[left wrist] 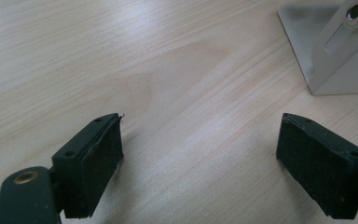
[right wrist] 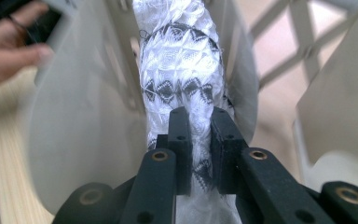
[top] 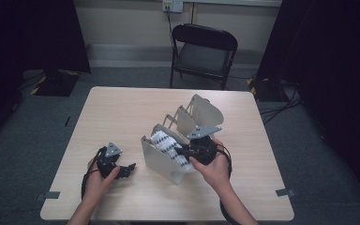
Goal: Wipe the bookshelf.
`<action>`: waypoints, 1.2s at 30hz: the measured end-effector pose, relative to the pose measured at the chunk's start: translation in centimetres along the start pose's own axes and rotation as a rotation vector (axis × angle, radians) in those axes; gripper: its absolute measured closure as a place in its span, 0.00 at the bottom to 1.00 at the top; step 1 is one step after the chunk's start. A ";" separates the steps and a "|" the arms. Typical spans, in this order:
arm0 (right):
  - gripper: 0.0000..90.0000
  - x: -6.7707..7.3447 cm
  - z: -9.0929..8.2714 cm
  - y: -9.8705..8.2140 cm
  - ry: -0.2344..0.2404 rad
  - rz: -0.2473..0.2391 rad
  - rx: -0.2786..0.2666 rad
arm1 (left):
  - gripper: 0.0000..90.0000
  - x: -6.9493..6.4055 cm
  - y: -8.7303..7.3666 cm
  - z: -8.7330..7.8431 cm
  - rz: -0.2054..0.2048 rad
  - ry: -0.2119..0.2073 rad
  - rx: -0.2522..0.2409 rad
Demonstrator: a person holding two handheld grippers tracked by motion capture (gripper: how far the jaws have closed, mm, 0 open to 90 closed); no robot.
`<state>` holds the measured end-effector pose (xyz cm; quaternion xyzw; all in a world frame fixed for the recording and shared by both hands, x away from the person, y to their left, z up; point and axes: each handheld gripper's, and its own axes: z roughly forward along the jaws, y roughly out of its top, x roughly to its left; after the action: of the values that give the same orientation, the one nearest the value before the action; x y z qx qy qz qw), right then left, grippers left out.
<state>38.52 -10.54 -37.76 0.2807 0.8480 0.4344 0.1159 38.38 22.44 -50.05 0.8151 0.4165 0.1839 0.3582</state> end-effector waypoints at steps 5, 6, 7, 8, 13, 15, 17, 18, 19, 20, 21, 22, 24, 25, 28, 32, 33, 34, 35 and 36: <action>0.90 -0.4 0.4 0.9 -0.026 -0.008 0.006 | 0.16 0.0 0.0 0.0 0.000 0.000 0.000; 0.90 -0.6 0.8 0.6 -0.024 0.007 0.012 | 0.16 0.0 0.0 0.0 0.000 0.000 -0.001; 0.90 -0.8 1.2 0.2 -0.021 0.018 0.021 | 0.16 0.0 0.0 0.0 0.000 0.000 0.000; 0.90 -0.9 1.6 -0.3 -0.018 0.025 0.032 | 0.16 0.0 0.0 0.0 0.000 0.000 0.000; 0.89 -1.6 3.5 -2.9 -0.016 0.067 0.089 | 0.16 0.0 0.0 0.0 0.000 0.000 0.000; 0.89 -1.8 4.0 -3.7 -0.013 0.079 0.101 | 0.16 0.0 0.0 0.0 0.000 0.000 0.000; 0.89 -1.8 4.4 -4.3 -0.015 0.083 0.117 | 0.16 0.0 0.0 0.0 0.000 0.000 0.000; 0.89 -1.8 4.6 -4.6 -0.017 0.081 0.126 | 0.16 0.0 0.0 0.0 0.000 0.000 0.000; 0.89 -1.7 4.8 -4.8 -0.015 0.079 0.134 | 0.16 0.0 0.0 0.0 0.000 0.000 0.000; 0.89 -1.7 5.0 -5.1 -0.015 0.077 0.138 | 0.16 0.0 0.0 0.0 0.000 0.000 0.000; 0.89 -1.6 5.1 -5.4 -0.013 0.079 0.148 | 0.16 0.0 0.0 0.0 0.000 0.000 0.000; 0.89 -1.6 5.2 -5.7 -0.011 0.080 0.150 | 0.16 0.0 0.0 0.0 0.000 0.000 0.000; 0.88 -1.6 5.2 -6.3 -0.009 0.086 0.155 | 0.16 0.0 0.0 0.0 0.000 0.000 0.000; 0.88 -1.6 5.1 -6.5 -0.012 0.086 0.160 | 0.16 0.0 0.0 0.0 0.000 0.000 0.000; 0.88 -1.7 4.6 -7.2 -0.017 0.086 0.167 | 0.16 0.0 0.0 0.0 0.000 0.000 0.000; 0.88 -2.1 3.8 -7.9 -0.030 0.093 0.168 | 0.16 0.0 0.0 0.0 0.000 0.000 0.000; 0.88 -2.2 3.5 -8.1 -0.038 0.095 0.171 | 0.16 0.0 0.0 0.0 0.000 -0.001 -0.001; 0.88 -2.3 3.3 -8.3 -0.040 0.096 0.169 | 0.16 0.0 0.0 0.0 0.000 -0.001 -0.001; 0.88 -2.4 3.1 -8.5 -0.041 0.098 0.170 | 0.16 0.0 0.0 0.0 0.000 -0.001 -0.001; 0.87 -2.6 2.8 -8.7 -0.037 0.112 0.165 | 0.16 0.0 0.0 0.0 0.000 -0.001 -0.001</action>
<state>38.63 -14.19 -46.54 0.3443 0.8615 0.3637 0.0837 38.39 22.45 -50.06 0.8151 0.4163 0.1838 0.3585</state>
